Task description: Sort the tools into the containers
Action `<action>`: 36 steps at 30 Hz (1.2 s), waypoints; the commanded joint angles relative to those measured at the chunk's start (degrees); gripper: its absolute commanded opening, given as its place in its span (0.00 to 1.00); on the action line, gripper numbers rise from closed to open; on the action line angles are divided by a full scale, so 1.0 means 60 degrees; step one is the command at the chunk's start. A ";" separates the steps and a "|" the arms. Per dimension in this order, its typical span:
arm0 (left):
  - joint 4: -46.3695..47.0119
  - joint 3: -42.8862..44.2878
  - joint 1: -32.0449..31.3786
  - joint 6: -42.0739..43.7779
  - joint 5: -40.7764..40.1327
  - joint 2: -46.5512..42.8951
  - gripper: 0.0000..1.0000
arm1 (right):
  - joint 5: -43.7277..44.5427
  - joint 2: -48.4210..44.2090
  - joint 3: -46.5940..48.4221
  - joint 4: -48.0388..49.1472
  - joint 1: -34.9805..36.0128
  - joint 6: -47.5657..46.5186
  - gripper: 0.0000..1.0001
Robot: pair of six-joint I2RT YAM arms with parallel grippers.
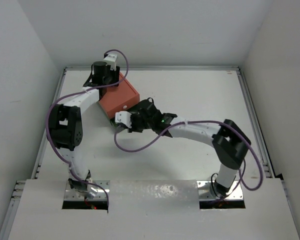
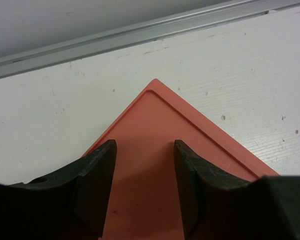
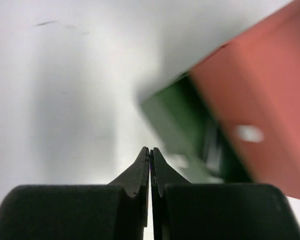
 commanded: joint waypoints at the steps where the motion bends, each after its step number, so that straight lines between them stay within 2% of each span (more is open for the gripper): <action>1: -0.3079 -0.0694 0.0126 0.0504 -0.0503 0.1031 0.47 | -0.2077 0.1265 0.0624 -0.1192 -0.0346 0.1823 0.00; 3: -0.2992 -0.0767 0.0126 0.0592 -0.0547 0.0957 0.47 | -0.2154 0.1619 0.0727 -0.1236 -0.0391 0.1214 0.00; 4: -0.2962 -0.0840 0.0126 0.0606 -0.0591 0.0943 0.47 | -0.1602 0.1896 0.0597 -0.0888 -0.0391 0.0774 0.00; 7: -0.2904 -0.0885 0.0126 0.0680 -0.0606 0.0928 0.47 | -0.0299 0.2351 0.0214 0.1128 -0.0376 0.0098 0.00; 14: -0.2904 -0.0914 0.0126 0.0694 -0.0547 0.1030 0.47 | 0.1783 0.3845 0.2454 0.2439 -0.0507 0.0740 0.00; 17: -0.2947 -0.0870 0.0126 0.0680 -0.0503 0.1089 0.47 | 0.2036 0.4651 0.3536 0.2456 -0.0639 0.1018 0.00; 23: -0.2933 -0.0899 0.0126 0.0680 -0.0372 0.1104 0.47 | 0.2986 0.4844 0.3366 0.3186 -0.0655 0.0975 0.00; 26: -0.2933 -0.0900 0.0126 0.0680 -0.0328 0.1148 0.47 | 0.3164 0.4434 0.2825 0.3875 -0.0655 0.1004 0.00; 28: -0.2962 -0.0870 0.0126 0.0680 -0.0327 0.1177 0.47 | 0.2698 0.3777 0.2414 0.4036 -0.0640 0.1019 0.00; 33: -0.3006 -0.0812 0.0126 0.0694 -0.0284 0.1016 0.47 | 0.1307 0.0967 -0.0762 0.4844 -0.0640 0.1414 0.00; 34: -0.3006 -0.0783 0.0126 0.0680 -0.0269 0.1016 0.47 | 0.1144 -0.0141 -0.1419 0.4567 -0.0683 0.1356 0.02; 36: -0.3050 -0.0636 0.0126 0.0694 -0.0327 0.1059 0.47 | 0.0968 -0.1172 -0.1790 0.2974 -0.0844 0.1515 0.20</action>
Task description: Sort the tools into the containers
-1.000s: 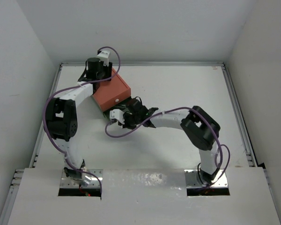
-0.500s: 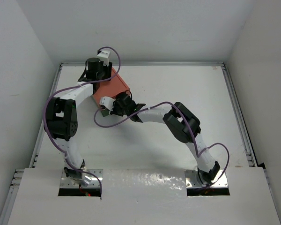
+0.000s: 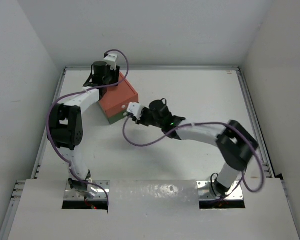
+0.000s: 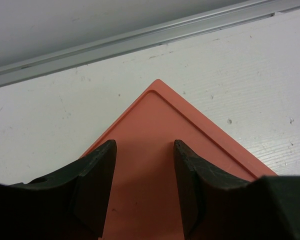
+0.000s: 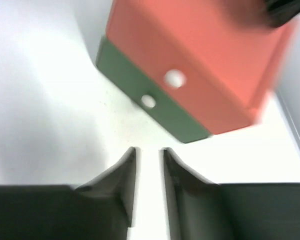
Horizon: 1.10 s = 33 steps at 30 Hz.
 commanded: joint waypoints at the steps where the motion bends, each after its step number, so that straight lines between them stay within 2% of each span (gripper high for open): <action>1: -0.3512 -0.0440 0.0126 0.0432 -0.0276 0.1041 0.47 | -0.1187 -0.2558 -0.0466 -0.0909 -0.0631 0.0525 0.31; 2: -0.3557 -0.0380 0.0126 0.0432 -0.0291 0.1071 0.47 | -0.1598 -0.2798 -0.0380 -0.2481 -0.1028 0.0774 0.41; 3: -0.3659 -0.0264 0.0141 0.0403 -0.0233 0.1086 0.47 | -0.1878 -0.2945 0.0056 -0.3425 -0.1916 0.1487 0.54; 4: -0.3689 -0.0204 0.0141 0.0388 -0.0204 0.1071 0.47 | -0.1750 -0.3005 0.0365 -0.4392 -0.2418 0.1856 0.58; 5: -0.3718 -0.0160 0.0127 0.0359 -0.0145 0.1071 0.47 | -0.1444 -0.2918 0.0644 -0.6113 -0.2887 0.2165 0.66; 6: -0.3791 -0.0073 0.0141 0.0330 -0.0072 0.0999 0.47 | 0.0343 -0.2830 0.1023 -0.6797 -0.3849 0.3009 0.93; 7: -0.3806 0.0001 0.0141 0.0330 -0.0057 0.0984 0.47 | 0.1448 -0.2713 0.1158 -0.7804 -0.4395 0.3684 0.98; 8: -0.3922 0.0074 0.0141 0.0301 -0.0071 0.0940 0.47 | 0.2025 -0.2669 0.1261 -0.8322 -0.4966 0.5156 0.99; 9: -0.3967 0.0249 0.0156 0.0300 -0.0115 0.0910 0.47 | 0.2146 -0.2654 0.1247 -0.8661 -0.6292 0.5765 0.99; 11: -0.4157 0.0440 0.0185 0.0257 -0.0188 0.0736 0.47 | 0.1579 -0.2784 0.0985 -0.8825 -0.7399 0.7285 0.99; 12: -0.4216 0.0629 0.0214 0.0256 -0.0261 0.0647 0.47 | 0.1417 -0.2829 0.0766 -0.8825 -0.7998 0.7498 0.99; 14: -0.4289 0.0762 0.0374 0.0256 -0.0524 0.0210 0.47 | 0.1736 -0.2960 0.0618 -0.8738 -0.8107 0.7268 0.99; 16: -0.4319 0.0953 0.0594 0.0154 -0.1372 -0.0157 0.53 | 0.1956 -0.3020 0.0515 -0.8738 -0.8107 0.7134 0.99; 18: -0.4305 0.1070 0.1135 -0.0225 -0.2456 -0.0758 0.59 | 0.2366 -0.3034 0.0572 -0.8912 -0.8107 0.7075 0.99; 19: -0.4333 0.1114 0.1355 -0.0459 -0.2677 -0.1122 0.68 | 0.2527 -0.3020 0.0617 -0.8986 -0.8107 0.7075 0.99; 20: -0.4522 0.1231 0.2198 -0.0969 -0.2940 -0.1271 0.70 | 0.2891 -0.2991 0.0704 -0.9074 -0.8107 0.7089 0.99; 22: -0.5004 0.1319 0.3443 -0.1556 -0.2812 -0.1607 0.71 | 0.3201 -0.2947 0.0763 -0.9250 -0.8107 0.7148 0.99; 25: -0.5518 0.1057 0.4692 -0.1648 -0.2504 -0.1916 0.70 | 0.3363 -0.2932 0.0764 -0.9338 -0.8107 0.7119 0.99; 29: -0.5389 -0.0696 0.4975 -0.0712 -0.2095 -0.2356 0.66 | 0.3363 -0.3034 0.0486 -0.9236 -0.8107 0.7060 0.99; 33: -0.5140 -0.1799 0.4990 -0.0461 -0.1683 -0.2664 0.65 | 0.3188 -0.3268 0.0324 -0.8958 -0.8107 0.6987 0.99</action>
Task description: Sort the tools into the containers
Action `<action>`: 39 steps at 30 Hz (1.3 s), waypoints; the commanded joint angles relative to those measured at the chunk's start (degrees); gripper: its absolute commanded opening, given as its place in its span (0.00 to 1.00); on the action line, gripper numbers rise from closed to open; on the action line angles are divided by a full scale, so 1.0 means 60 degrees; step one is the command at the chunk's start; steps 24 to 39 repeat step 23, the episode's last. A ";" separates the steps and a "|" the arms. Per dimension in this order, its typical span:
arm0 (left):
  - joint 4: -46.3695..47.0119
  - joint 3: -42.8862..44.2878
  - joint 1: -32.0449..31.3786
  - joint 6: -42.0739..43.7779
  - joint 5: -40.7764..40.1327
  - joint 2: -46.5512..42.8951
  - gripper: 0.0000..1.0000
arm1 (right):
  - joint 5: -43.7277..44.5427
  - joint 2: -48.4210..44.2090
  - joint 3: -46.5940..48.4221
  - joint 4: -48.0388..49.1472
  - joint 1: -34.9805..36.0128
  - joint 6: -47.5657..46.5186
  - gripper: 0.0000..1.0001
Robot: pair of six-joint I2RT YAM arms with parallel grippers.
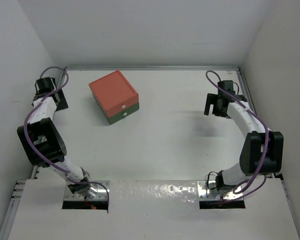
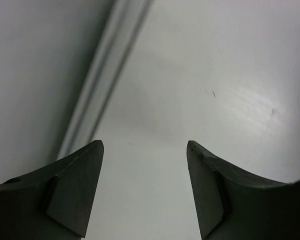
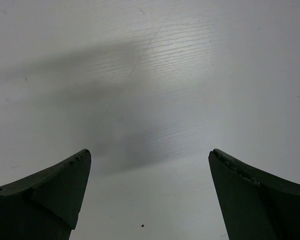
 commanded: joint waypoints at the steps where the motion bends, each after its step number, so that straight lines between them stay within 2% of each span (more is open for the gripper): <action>1: 0.0047 -0.0656 -0.0340 0.0369 0.0568 -0.0467 0.65 | 0.0037 -0.0562 -0.0051 0.0295 -0.0031 0.0048 0.99; 9: 0.0122 -0.0789 -0.0340 0.0311 0.0875 -0.0688 0.65 | -0.0183 -0.1001 -0.0270 0.0617 -0.0031 -0.0084 0.99; 18: 0.0181 -0.0921 -0.0325 0.0120 0.1286 -0.0673 0.65 | 0.0095 -0.2744 -0.1661 0.1847 -0.0031 -0.0406 0.99; 22: 0.0210 -0.0965 -0.0340 0.0076 0.1418 -0.0688 0.65 | 0.0007 -0.3709 -0.2817 0.2870 -0.0031 -0.0700 0.99; 23: 0.0225 -0.0979 -0.0340 0.0076 0.1433 -0.0688 0.65 | 0.0094 -0.3987 -0.3139 0.3787 -0.0031 -0.0714 0.99; 39: 0.0225 -0.0979 -0.0340 0.0076 0.1433 -0.0688 0.65 | 0.0094 -0.3987 -0.3139 0.3787 -0.0031 -0.0714 0.99</action>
